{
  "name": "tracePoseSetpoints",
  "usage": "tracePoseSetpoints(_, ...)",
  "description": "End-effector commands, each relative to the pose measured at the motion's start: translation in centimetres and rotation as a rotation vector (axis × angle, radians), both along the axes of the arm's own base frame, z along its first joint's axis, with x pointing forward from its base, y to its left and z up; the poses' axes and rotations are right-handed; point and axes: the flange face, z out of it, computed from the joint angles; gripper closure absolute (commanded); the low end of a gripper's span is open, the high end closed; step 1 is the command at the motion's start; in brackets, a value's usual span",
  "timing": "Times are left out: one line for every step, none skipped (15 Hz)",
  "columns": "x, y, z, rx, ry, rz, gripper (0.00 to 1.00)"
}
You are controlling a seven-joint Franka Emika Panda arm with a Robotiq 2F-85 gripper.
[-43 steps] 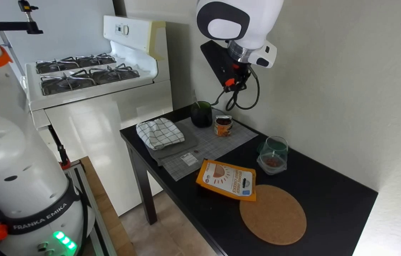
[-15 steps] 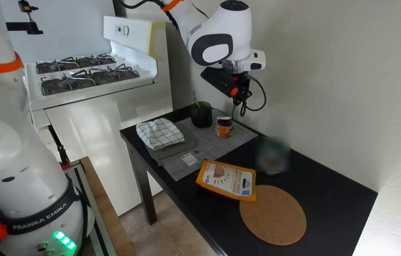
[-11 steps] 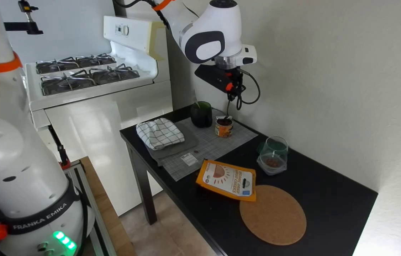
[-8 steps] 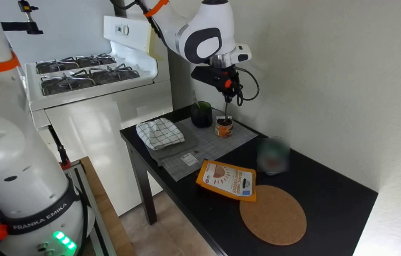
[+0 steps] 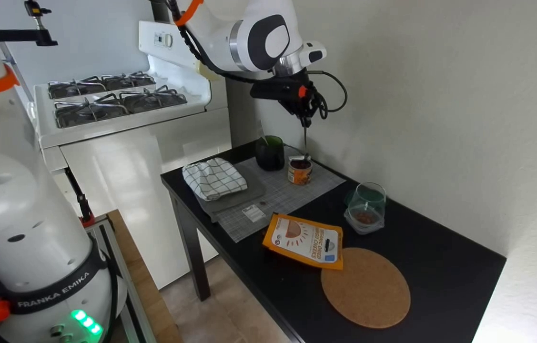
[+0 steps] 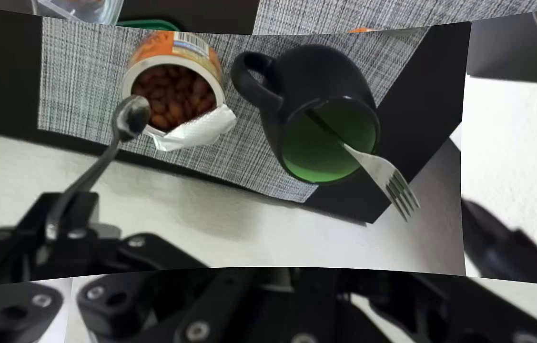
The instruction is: Put the spoon in the can then remove some contents from the can and put them in the glass cup on the right.
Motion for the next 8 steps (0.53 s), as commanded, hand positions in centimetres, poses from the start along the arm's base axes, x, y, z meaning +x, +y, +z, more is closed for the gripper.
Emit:
tracePoseSetpoints(-0.3, 1.0, 0.4, -0.018, -0.039, -0.004, 0.98)
tracePoseSetpoints(-0.1, 1.0, 0.1, -0.030, -0.036, -0.011, 0.98)
tracePoseSetpoints(0.0, 1.1, -0.1, -0.039, -0.033, -0.014, 0.98)
tracePoseSetpoints(0.1, 1.1, -0.3, -0.047, -0.032, -0.018, 0.98)
tracePoseSetpoints(0.2, 1.2, -0.6, -0.055, -0.028, -0.023, 0.98)
tracePoseSetpoints(0.3, 1.3, -0.9, -0.059, -0.026, -0.024, 0.98)
tracePoseSetpoints(0.4, 1.4, -1.2, -0.061, -0.020, -0.026, 0.98)
tracePoseSetpoints(0.4, 1.5, -1.6, -0.064, -0.015, -0.026, 0.98)
